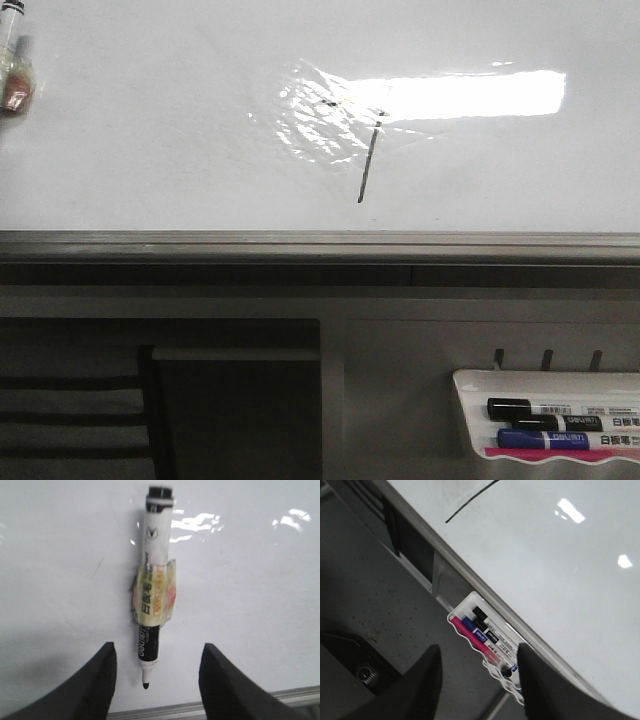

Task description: Write number 7 on whiteboard

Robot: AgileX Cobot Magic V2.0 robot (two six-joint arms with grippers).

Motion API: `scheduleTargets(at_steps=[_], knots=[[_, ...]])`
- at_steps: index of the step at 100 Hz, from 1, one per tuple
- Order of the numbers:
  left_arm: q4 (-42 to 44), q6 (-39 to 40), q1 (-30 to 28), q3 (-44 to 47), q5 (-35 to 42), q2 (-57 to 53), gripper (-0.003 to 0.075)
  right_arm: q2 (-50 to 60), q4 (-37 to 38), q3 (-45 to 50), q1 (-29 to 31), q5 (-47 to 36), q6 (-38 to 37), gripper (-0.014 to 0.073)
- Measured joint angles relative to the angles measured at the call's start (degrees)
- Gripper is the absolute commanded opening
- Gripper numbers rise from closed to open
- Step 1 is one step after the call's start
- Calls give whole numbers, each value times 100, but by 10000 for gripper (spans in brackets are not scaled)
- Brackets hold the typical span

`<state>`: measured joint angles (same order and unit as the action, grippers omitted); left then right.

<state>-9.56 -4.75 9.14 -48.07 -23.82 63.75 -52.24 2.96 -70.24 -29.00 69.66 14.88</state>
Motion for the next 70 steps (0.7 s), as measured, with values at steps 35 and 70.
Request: scheduleTargets(at_steps=[35,70], knots=[[411,0,0,80,-1409,-2116,347,1680,617,1716,0,-1622,-1904,313],[323,0,0,1881,-345,-3475,347,2808,640,4104,0,-4014,-2407,310]])
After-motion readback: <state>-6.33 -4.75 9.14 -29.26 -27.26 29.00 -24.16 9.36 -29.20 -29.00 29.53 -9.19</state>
